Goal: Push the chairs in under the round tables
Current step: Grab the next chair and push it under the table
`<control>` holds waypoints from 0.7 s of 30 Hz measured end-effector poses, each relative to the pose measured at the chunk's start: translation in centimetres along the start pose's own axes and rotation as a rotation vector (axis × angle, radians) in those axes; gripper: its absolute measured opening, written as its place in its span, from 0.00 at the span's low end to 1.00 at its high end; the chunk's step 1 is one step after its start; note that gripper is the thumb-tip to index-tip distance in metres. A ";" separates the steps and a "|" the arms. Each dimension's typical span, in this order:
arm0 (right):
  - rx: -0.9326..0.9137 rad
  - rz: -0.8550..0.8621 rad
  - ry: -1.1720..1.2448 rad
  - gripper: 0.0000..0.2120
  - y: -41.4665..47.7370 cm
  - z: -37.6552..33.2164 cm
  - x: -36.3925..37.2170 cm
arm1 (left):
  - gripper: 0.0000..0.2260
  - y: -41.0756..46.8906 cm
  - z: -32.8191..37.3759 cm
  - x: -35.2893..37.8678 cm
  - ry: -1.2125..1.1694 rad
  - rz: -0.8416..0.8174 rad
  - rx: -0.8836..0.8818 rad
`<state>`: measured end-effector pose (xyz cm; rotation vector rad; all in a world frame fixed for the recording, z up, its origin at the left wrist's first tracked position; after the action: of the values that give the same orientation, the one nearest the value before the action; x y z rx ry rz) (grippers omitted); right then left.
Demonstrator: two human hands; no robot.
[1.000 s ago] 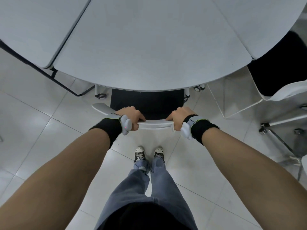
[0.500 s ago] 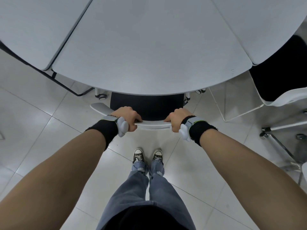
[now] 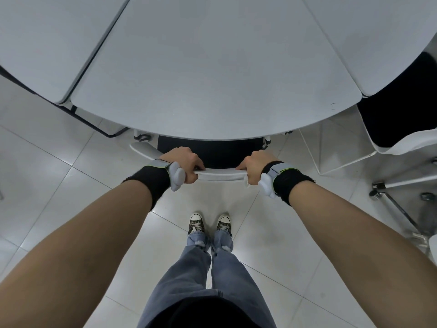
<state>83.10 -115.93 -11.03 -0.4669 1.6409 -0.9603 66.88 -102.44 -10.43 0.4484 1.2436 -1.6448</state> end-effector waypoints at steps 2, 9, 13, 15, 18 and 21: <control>0.008 0.003 -0.004 0.30 0.3 0.4 -0.5 | 0.18 0.5 -0.2 -0.5 0.008 -0.012 0.001; 0.030 0.007 -0.004 0.29 1.8 2.1 -2.4 | 0.17 2.7 -1.1 -2.1 -0.033 0.006 -0.044; 0.021 0.001 0.003 0.29 1.9 2.3 -2.6 | 0.18 2.7 -1.2 -2.2 -0.023 0.030 -0.040; 0.021 -0.013 0.000 0.28 1.9 2.4 -2.8 | 0.18 2.8 -1.2 -2.3 -0.018 0.044 -0.038; 0.022 -0.047 -0.019 0.25 2.0 2.4 -2.9 | 0.18 2.8 -1.1 -2.3 -0.009 0.053 -0.029; 0.021 -0.079 -0.029 0.25 2.1 2.5 -3.0 | 0.17 2.8 -1.0 -2.3 -0.040 0.035 -0.077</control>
<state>86.69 -113.30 -10.96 -0.5323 1.5950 -1.0232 70.04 -100.39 -10.56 0.3858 1.2583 -1.5636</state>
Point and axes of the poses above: each hand's wrist, its own y-axis towards the middle knuckle, its own x-axis out of the palm, z = x × y, the point moved 4 cm from there along y, towards the middle knuckle, and after that the axes turned 10 degrees about x, right-handed, at the moved point
